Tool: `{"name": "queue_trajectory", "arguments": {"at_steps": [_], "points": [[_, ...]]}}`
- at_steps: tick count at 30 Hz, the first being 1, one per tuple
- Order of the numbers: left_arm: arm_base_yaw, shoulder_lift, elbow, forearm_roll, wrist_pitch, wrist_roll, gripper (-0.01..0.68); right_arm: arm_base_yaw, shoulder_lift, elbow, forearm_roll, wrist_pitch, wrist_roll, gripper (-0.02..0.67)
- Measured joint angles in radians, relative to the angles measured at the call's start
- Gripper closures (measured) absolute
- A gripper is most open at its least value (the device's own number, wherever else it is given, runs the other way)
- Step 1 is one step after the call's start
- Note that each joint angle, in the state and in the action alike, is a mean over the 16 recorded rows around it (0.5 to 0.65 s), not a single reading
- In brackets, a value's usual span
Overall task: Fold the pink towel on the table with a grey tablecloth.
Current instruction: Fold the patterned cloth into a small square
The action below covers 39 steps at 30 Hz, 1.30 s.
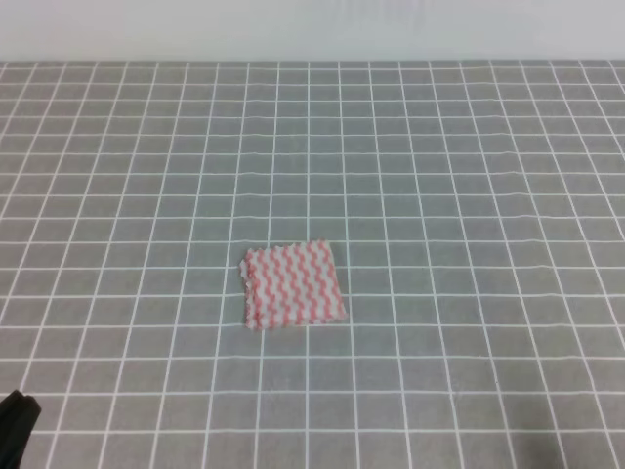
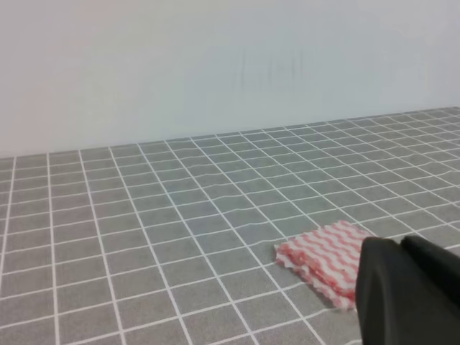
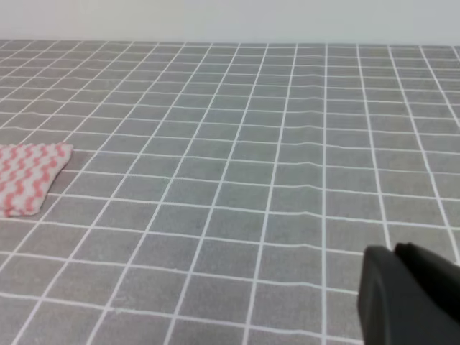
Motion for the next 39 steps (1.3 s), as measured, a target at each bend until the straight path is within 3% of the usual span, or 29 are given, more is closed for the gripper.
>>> {"name": "queue_trajectory", "arguments": {"at_steps": [20, 33, 39], "points": [[0.001, 0.001, -0.001, 0.036, 0.003, -0.001, 0.673, 0.000, -0.001, 0.001, -0.030, 0.021, 0.032, 0.664], [0.082, 0.000, 0.000, 0.479, 0.145, -0.313, 0.673, 0.000, 0.002, -0.004, -0.025, 0.021, 0.033, 0.664], [0.123, 0.001, -0.002, 0.578, 0.220, -0.442, 0.673, 0.000, 0.001, -0.003, -0.024, 0.020, 0.033, 0.664]]}}
